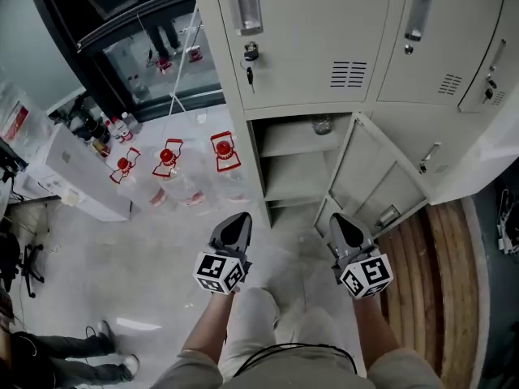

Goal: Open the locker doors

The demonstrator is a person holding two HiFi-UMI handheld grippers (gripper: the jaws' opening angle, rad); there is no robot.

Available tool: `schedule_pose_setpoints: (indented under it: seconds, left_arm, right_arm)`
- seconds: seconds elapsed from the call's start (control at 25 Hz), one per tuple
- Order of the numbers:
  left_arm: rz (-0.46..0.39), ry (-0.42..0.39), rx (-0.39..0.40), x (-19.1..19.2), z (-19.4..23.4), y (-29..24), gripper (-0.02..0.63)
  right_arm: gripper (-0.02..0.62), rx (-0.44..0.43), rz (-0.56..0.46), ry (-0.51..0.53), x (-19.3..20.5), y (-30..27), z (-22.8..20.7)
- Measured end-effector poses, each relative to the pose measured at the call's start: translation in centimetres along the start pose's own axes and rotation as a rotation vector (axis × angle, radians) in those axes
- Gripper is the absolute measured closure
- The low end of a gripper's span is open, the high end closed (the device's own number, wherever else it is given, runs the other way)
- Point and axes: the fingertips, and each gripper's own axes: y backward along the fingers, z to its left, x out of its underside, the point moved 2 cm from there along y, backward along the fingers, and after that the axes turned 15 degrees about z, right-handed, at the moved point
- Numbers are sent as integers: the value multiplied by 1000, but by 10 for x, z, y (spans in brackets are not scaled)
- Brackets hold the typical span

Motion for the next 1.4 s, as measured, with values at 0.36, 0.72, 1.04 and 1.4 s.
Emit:
schedule_pose_setpoints:
  seconds: [0.36,0.72,1.04,1.4]
  left_arm:
    - [-9,4,-39,-107,-69,99,607]
    - [-70,-43,-91,-177,-108,165,607]
    - [-56,-83,-148,-177,-120,192,607]
    - [-51,-52,-167,-162,-126,199,607]
  right_arm:
    - [594,-37,58,16,-95,94,41]
    - [594,-63,50,72,-152,151,60]
    - [594,-76,47,74,-155,171,79]
    - [594,-47,52,63,-147,189,78]
